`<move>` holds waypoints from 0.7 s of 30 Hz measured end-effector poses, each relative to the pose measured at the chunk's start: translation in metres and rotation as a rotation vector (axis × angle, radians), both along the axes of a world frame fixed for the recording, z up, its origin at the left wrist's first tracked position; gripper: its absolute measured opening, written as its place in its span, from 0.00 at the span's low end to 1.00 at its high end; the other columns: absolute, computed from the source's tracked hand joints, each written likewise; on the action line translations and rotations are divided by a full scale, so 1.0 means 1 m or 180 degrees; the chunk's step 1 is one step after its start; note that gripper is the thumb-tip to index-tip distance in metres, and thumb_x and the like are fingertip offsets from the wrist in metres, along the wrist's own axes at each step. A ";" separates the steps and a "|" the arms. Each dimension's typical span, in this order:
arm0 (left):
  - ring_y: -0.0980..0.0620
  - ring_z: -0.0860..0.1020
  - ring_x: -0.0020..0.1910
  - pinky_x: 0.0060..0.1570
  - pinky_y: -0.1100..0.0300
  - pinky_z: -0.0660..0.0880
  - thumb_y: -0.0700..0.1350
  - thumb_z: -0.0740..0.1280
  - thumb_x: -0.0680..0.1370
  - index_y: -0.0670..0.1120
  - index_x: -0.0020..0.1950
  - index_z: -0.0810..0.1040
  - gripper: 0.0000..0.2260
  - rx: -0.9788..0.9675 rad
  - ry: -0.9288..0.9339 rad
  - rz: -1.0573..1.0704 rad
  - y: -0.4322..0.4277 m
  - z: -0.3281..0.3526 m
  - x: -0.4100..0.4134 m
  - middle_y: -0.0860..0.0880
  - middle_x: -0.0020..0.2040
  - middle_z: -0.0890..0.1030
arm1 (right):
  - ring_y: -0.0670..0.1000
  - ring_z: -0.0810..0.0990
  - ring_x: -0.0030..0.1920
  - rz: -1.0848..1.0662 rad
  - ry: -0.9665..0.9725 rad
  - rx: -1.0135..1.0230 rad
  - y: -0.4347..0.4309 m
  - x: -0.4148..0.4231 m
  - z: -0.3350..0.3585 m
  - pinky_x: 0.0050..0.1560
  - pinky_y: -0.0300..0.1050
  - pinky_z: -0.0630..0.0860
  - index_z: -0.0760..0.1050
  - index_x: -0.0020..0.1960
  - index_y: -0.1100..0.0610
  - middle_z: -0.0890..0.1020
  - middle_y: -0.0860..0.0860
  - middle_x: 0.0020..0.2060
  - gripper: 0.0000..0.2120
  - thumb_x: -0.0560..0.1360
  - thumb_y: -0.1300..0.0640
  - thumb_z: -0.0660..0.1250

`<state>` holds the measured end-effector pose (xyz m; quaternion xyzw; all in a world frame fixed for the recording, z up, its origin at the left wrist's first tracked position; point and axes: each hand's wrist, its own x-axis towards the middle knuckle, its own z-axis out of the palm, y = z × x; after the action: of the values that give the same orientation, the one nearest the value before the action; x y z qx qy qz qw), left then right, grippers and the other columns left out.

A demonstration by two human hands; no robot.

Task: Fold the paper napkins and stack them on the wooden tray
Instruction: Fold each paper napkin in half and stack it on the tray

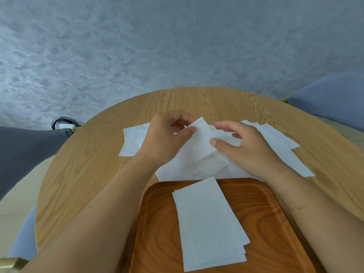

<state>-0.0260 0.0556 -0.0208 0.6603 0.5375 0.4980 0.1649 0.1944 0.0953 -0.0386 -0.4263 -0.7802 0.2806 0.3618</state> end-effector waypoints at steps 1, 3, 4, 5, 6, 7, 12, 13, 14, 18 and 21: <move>0.54 0.86 0.46 0.47 0.62 0.82 0.37 0.74 0.78 0.50 0.47 0.86 0.08 -0.0004 -0.0337 -0.0224 -0.002 0.003 0.003 0.54 0.44 0.87 | 0.35 0.75 0.65 0.0075 0.0110 0.0023 -0.001 0.000 0.003 0.59 0.28 0.68 0.78 0.70 0.45 0.81 0.36 0.63 0.21 0.78 0.45 0.72; 0.53 0.86 0.45 0.46 0.62 0.81 0.37 0.75 0.78 0.50 0.46 0.86 0.07 -0.0099 -0.0740 -0.0530 -0.006 0.007 0.009 0.53 0.45 0.88 | 0.35 0.79 0.60 0.0156 0.0381 0.0198 -0.002 0.000 0.007 0.56 0.25 0.71 0.82 0.63 0.47 0.84 0.37 0.56 0.12 0.80 0.50 0.71; 0.53 0.86 0.45 0.45 0.62 0.81 0.38 0.75 0.78 0.49 0.45 0.86 0.06 -0.0158 -0.0818 -0.0598 -0.008 0.008 0.011 0.53 0.44 0.87 | 0.37 0.81 0.56 0.0135 0.0517 0.0288 -0.003 0.000 0.009 0.55 0.28 0.73 0.84 0.57 0.49 0.86 0.39 0.51 0.07 0.80 0.53 0.71; 0.53 0.86 0.45 0.45 0.62 0.81 0.38 0.75 0.78 0.48 0.46 0.86 0.05 -0.0225 -0.0881 -0.0631 -0.008 0.008 0.012 0.52 0.44 0.87 | 0.40 0.83 0.52 0.0105 0.0640 0.0340 -0.003 0.001 0.009 0.55 0.33 0.76 0.84 0.52 0.51 0.87 0.41 0.47 0.04 0.80 0.56 0.71; 0.53 0.86 0.45 0.44 0.62 0.81 0.39 0.75 0.78 0.47 0.46 0.86 0.03 -0.0299 -0.0922 -0.0627 -0.008 0.008 0.011 0.51 0.44 0.87 | 0.42 0.84 0.49 0.0064 0.0740 0.0375 -0.003 0.002 0.009 0.53 0.36 0.78 0.84 0.48 0.53 0.87 0.44 0.43 0.04 0.80 0.58 0.71; 0.53 0.86 0.45 0.44 0.62 0.81 0.40 0.76 0.78 0.45 0.47 0.87 0.01 -0.0379 -0.0940 -0.0609 -0.008 0.008 0.011 0.51 0.45 0.88 | 0.43 0.84 0.46 0.0021 0.0827 0.0395 -0.002 0.003 0.009 0.51 0.38 0.79 0.84 0.46 0.53 0.87 0.45 0.42 0.05 0.80 0.58 0.71; 0.47 0.86 0.42 0.48 0.54 0.84 0.40 0.75 0.79 0.41 0.48 0.86 0.03 -0.0651 -0.0881 -0.0241 -0.005 0.007 0.005 0.44 0.45 0.88 | 0.37 0.81 0.38 -0.0472 0.1709 0.0242 0.003 0.007 0.013 0.40 0.30 0.76 0.84 0.42 0.47 0.86 0.41 0.35 0.08 0.79 0.55 0.71; 0.48 0.85 0.40 0.49 0.53 0.84 0.40 0.75 0.79 0.39 0.47 0.85 0.04 -0.0649 -0.0993 -0.0134 -0.005 0.008 0.004 0.42 0.44 0.88 | 0.37 0.80 0.36 -0.0551 0.1811 0.0146 0.004 0.009 0.013 0.39 0.30 0.75 0.84 0.41 0.47 0.84 0.41 0.33 0.08 0.78 0.54 0.71; 0.49 0.84 0.39 0.49 0.53 0.84 0.41 0.75 0.79 0.39 0.45 0.84 0.05 -0.0642 -0.1148 -0.0054 -0.005 0.008 0.003 0.42 0.43 0.87 | 0.39 0.79 0.36 -0.0562 0.1848 -0.0009 0.005 0.010 0.014 0.40 0.32 0.76 0.85 0.41 0.47 0.84 0.43 0.33 0.08 0.78 0.53 0.72; 0.50 0.85 0.45 0.48 0.56 0.83 0.43 0.73 0.80 0.48 0.41 0.84 0.08 -0.0655 -0.1915 0.0022 -0.008 0.014 0.000 0.47 0.46 0.88 | 0.52 0.87 0.47 0.0240 0.1319 -0.0913 0.001 0.010 0.017 0.51 0.43 0.84 0.88 0.48 0.51 0.89 0.53 0.46 0.05 0.76 0.53 0.72; 0.52 0.83 0.46 0.50 0.54 0.81 0.45 0.71 0.81 0.48 0.43 0.84 0.07 -0.0682 -0.1980 0.0243 -0.008 0.016 -0.001 0.51 0.45 0.86 | 0.50 0.88 0.47 0.0650 0.0792 -0.1141 -0.005 0.009 0.018 0.49 0.38 0.83 0.87 0.53 0.52 0.90 0.49 0.49 0.06 0.79 0.56 0.73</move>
<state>-0.0267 0.0471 -0.0051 0.4348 0.5351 0.6222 0.3709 0.2029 0.0900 -0.0201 -0.3648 -0.7063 0.5000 0.3434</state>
